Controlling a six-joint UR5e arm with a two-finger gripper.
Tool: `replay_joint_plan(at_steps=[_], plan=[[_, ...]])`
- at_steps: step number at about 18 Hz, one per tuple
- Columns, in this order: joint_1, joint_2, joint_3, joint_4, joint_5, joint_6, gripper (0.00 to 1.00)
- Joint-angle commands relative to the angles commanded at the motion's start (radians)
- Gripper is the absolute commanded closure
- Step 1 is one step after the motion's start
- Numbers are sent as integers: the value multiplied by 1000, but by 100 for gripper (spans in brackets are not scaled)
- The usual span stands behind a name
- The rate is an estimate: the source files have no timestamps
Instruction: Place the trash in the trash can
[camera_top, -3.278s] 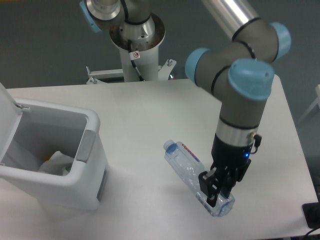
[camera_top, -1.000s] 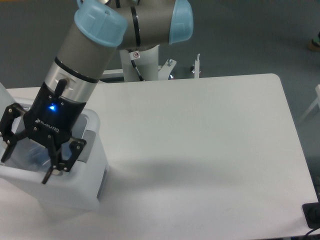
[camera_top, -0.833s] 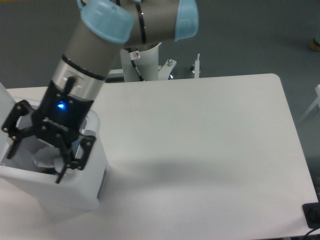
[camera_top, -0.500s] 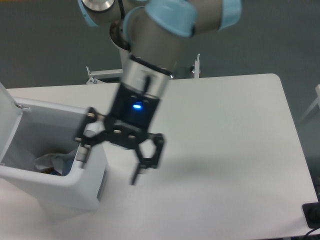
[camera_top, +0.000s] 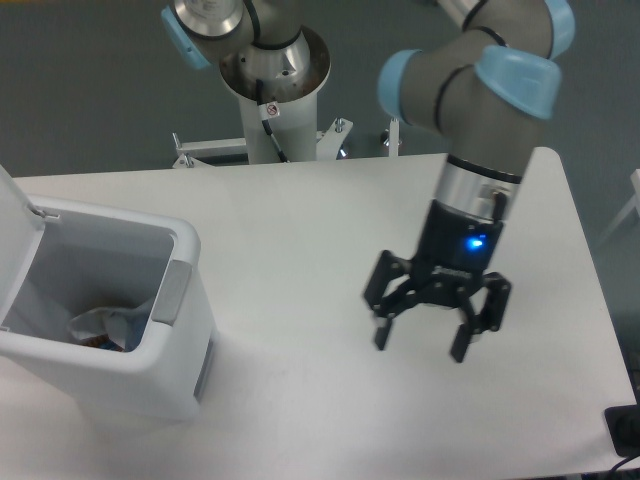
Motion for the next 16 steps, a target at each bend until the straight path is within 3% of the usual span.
replay_joint_plan(at_steps=[2,6,8,11,13,16], plan=[[26,-12,0,-9,41,48,0],[3,-17,0,-69,317,100,0],[-20,-23,-2,-96,427,199,0],[-41,-22,-2,-199,569,459,0],[-41,-22,-6,-224,601,569,0],[-43,-26,-23,-209,650,615,0]])
